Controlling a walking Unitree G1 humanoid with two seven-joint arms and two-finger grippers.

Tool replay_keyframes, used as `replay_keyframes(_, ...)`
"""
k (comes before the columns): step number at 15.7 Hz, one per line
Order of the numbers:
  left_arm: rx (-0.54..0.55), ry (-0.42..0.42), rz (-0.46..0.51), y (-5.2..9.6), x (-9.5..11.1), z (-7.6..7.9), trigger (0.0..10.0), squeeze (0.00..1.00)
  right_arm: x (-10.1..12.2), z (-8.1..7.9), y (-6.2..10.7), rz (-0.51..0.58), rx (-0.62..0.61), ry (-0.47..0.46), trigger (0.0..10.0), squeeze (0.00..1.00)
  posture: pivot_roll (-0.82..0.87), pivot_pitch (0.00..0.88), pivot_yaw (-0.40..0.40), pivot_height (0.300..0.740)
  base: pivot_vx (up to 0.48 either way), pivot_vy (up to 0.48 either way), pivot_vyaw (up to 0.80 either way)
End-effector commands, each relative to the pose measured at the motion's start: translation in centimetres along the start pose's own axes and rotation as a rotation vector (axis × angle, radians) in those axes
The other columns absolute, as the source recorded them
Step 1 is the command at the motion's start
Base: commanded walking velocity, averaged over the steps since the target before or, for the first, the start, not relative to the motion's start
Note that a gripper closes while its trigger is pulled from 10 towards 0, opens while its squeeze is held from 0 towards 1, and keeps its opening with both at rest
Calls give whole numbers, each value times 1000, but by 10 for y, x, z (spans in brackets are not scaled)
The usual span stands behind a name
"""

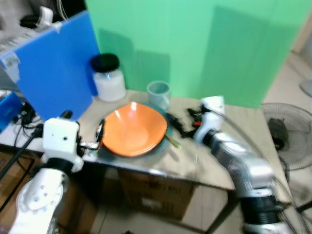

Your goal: Setting the table

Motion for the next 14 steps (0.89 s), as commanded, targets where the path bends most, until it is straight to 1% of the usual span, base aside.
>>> replay_keyframes(1, -57, 5, -8, -3, -1, 9, 10000, 0, 5, 9, 4, -3, -11, 7, 10000, 0, -9, 9, 76, 740, 319, 0, 0)
replay_keyframes(2, -103, -5, -23, -3, -2, 12, 10000, 0, 6, 6, 3, -24, 26, 25, 10000, 0, -9, 14, 82, 740, 300, 0, 0)
replay_keyframes(4, -184, 13, -54, -1, -5, 15, 10000, 0, 10, 4, -1, -37, 83, 50, 10000, 0, 4, 15, 77, 740, 0, 0, 0)
replay_keyframes(5, -238, 21, -73, 2, -7, 18, 10000, 0, 13, 0, -5, -43, 123, 67, 10000, 0, 9, 14, 71, 740, 0, 0, 0)
replay_keyframes(6, -284, 11, -92, 4, -9, 19, 10000, 0, 16, -4, -10, -48, 156, 74, 10000, 0, 11, 13, 69, 740, 0, 0, 0)
replay_keyframes(7, -329, -5, -111, 7, -12, 21, 10000, 0, 17, -6, -13, -58, 172, 71, 10000, 859, 11, 13, 69, 740, 0, 0, 0)
replay_keyframes(8, -363, -14, -133, 9, -16, 22, 10000, 0, 16, -7, -16, -76, 187, 59, 10000, 1000, 18, 9, 57, 740, 0, 0, 0)
replay_keyframes(9, -439, -32, -174, 14, -22, 24, 10000, 0, 12, -10, -22, -137, 223, 52, 10000, 1000, 19, 9, 56, 740, 0, 0, 0)
replay_keyframes(10, -489, -44, -197, 17, -23, 22, 10000, 0, 7, -10, -26, -194, 244, 73, 10000, 1000, 18, 6, 50, 740, 0, 0, 0)
replay_keyframes(11, -519, -46, -213, 18, -22, 18, 10000, 0, 3, -10, -31, -231, 249, 71, 10000, 1000, 15, 5, 49, 740, 0, 0, 0)
replay_keyframes(12, -536, -54, -218, 18, -21, 16, 10000, 0, 1, -8, -33, -246, 238, 62, 10000, 1000, 14, 3, 46, 740, 0, 0, 0)
replay_keyframes(13, -585, -62, -232, 21, -19, 15, 10000, 0, -1, -1, -39, -277, 201, 77, 10000, 1000, 16, 3, 41, 740, 0, 0, 0)
replay_keyframes(14, -612, -68, -237, 23, -18, 16, 10000, 0, -2, 2, -40, -289, 183, 82, 10000, 498, 15, 1, 38, 740, 0, 0, 0)
Point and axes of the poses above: a point about 5 cm out from each wrist's last joint towards the gripper, its own y axis pointing back from the gripper into the wrist, its own x axis along the axis of the wrist's last joint, z = x × y, the point moved 5 cm from there along -y, pointing out of the wrist towards the gripper, and after that the axes turned 8 degrees about y, right-handed, at the moved point
